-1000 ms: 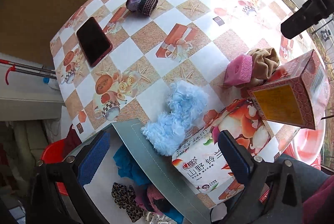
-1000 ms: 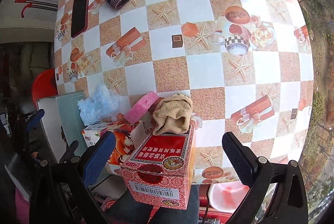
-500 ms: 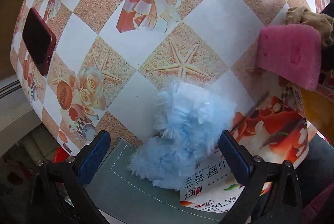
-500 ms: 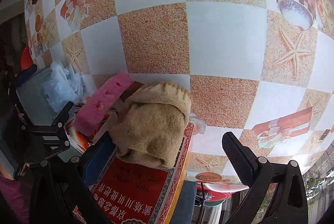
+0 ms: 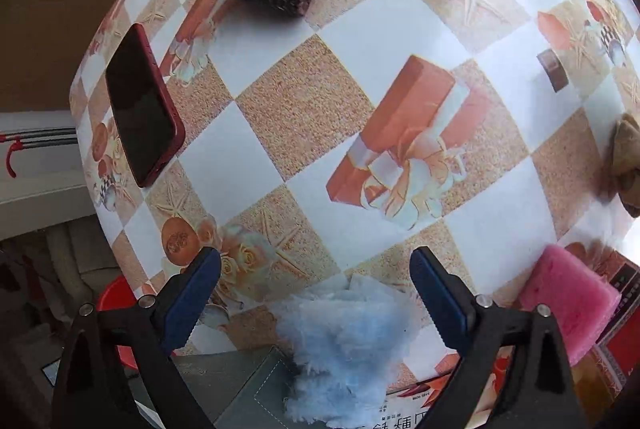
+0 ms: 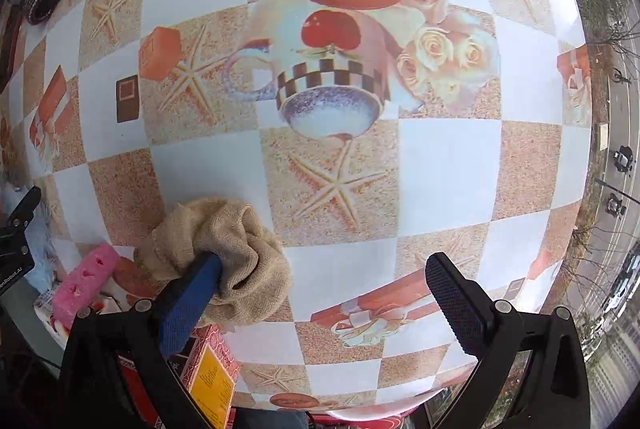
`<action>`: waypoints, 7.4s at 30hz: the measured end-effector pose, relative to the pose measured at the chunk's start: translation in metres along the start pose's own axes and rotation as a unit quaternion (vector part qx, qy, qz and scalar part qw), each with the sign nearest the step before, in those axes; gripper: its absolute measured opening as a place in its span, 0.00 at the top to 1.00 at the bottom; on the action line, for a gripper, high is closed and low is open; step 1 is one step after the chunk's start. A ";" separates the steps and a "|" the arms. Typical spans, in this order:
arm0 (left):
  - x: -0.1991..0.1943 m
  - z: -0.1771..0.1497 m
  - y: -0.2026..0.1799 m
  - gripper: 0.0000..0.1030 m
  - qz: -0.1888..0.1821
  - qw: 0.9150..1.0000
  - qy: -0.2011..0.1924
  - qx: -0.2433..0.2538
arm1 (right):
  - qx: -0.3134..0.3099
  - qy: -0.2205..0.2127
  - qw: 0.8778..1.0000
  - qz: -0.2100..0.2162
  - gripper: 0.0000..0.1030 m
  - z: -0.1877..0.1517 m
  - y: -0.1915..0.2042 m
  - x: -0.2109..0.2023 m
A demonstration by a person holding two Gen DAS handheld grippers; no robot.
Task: Organize soft objects
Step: 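Grasp the blue fluffy scrunchie with the left gripper while the right gripper grasps the beige knit glove, then lift the blue scrunchie and beige glove and carry them over the white box, then lower both items into the white box and open both grippers, then grasp the striped knit hat with the left gripper while the right gripper grasps the pink foam sponge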
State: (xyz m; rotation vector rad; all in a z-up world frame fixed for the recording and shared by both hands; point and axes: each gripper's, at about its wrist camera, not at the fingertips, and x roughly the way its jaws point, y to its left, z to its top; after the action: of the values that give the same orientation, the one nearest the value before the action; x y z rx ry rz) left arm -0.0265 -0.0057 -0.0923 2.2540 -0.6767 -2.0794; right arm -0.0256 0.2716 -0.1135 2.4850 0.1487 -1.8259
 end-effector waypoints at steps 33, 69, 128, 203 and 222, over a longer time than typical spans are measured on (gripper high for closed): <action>-0.024 -0.050 -0.050 0.71 -0.117 0.991 0.032 -0.060 | -0.046 -0.113 0.988 0.098 0.62 -0.034 0.055 -0.011; -0.151 -0.238 0.037 0.71 -0.141 0.959 -0.167 -0.179 | -0.127 -0.239 0.949 0.163 0.62 -0.192 0.177 -0.173; -0.100 -0.367 0.087 0.70 -0.131 0.932 -0.124 -0.315 | -0.360 -0.191 0.907 0.101 0.62 -0.238 0.358 -0.150; -0.146 -0.266 0.056 0.07 -0.169 0.941 -0.119 -0.267 | -0.219 0.000 0.975 0.031 0.01 -0.034 0.168 -0.109; -0.142 -0.162 0.019 0.07 -0.150 0.958 -0.065 -0.235 | -0.205 0.072 0.972 -0.090 0.01 0.044 0.080 0.005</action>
State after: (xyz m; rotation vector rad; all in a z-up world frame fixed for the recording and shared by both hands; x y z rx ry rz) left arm 0.1174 -0.0246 0.0679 2.0543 0.1730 -2.2196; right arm -0.0567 0.1881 -0.1323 2.3617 0.7027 -1.4760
